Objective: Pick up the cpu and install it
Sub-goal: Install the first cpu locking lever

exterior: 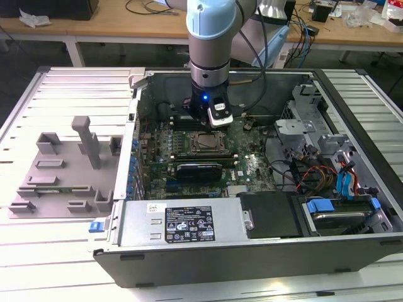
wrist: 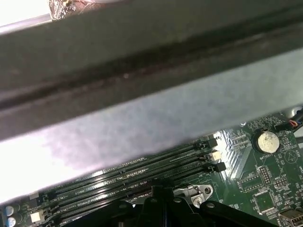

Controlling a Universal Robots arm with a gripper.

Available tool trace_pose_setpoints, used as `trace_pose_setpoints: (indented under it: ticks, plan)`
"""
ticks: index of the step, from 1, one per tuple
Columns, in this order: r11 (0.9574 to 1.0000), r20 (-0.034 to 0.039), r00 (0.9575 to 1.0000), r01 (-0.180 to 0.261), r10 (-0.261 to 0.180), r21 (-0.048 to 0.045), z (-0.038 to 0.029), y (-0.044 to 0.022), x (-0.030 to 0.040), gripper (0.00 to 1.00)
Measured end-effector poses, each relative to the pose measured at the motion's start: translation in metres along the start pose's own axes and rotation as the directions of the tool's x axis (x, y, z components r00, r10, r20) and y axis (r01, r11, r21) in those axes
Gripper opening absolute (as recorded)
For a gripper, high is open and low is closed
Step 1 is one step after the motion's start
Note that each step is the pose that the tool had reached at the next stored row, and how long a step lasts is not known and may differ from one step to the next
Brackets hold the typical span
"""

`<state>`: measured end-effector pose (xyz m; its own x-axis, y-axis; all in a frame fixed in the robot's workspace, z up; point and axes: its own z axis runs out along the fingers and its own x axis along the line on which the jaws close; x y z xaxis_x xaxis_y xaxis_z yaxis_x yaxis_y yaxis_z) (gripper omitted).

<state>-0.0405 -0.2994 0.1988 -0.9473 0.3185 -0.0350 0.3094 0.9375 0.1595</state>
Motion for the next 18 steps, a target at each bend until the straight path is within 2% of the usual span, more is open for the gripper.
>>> trace_pose_setpoints:
  ticks: [2, 6, 7, 9, 10, 11, 12, 13, 16, 18]
  plan:
    - [1.0, 0.0001, 1.0, 0.0, 0.0, -0.0004, -0.001, 0.0003, 0.0, 0.11]
    - [1.0, 0.0005, 1.0, 0.0, 0.0, 0.0013, -0.0092, 0.0016, -0.0003, 0.11]
    - [1.0, 0.0014, 1.0, 0.0, 0.0, 0.0041, -0.0118, 0.0019, -0.0004, 0.11]
    - [0.9999, 0.0037, 1.0, 0.001, -0.001, 0.0109, -0.0124, 0.0021, -0.0004, 0.11]
    - [0.9999, 0.0051, 1.0, 0.001, -0.001, 0.0157, -0.0124, 0.0021, -0.0003, 0.11]
    - [0.9994, 0.0097, 0.9999, 0.003, -0.003, 0.035, -0.0124, 0.0021, -0.0004, 0.11]
    - [0.9973, 0.0192, 0.9998, 0.005, -0.006, 0.0729, -0.0126, 0.001, -0.0007, 0.11]
    - [0.9969, 0.0209, 0.9998, 0.005, -0.007, 0.0783, -0.013, -0.002, -0.0017, 0.11]
    - [0.9965, 0.0224, 0.9997, 0.006, -0.007, 0.0828, -0.0163, -0.024, -0.0076, 0.11]
    - [0.9965, 0.0224, 0.9997, 0.006, -0.008, 0.0832, -0.0171, -0.0287, -0.0089, 0.11]
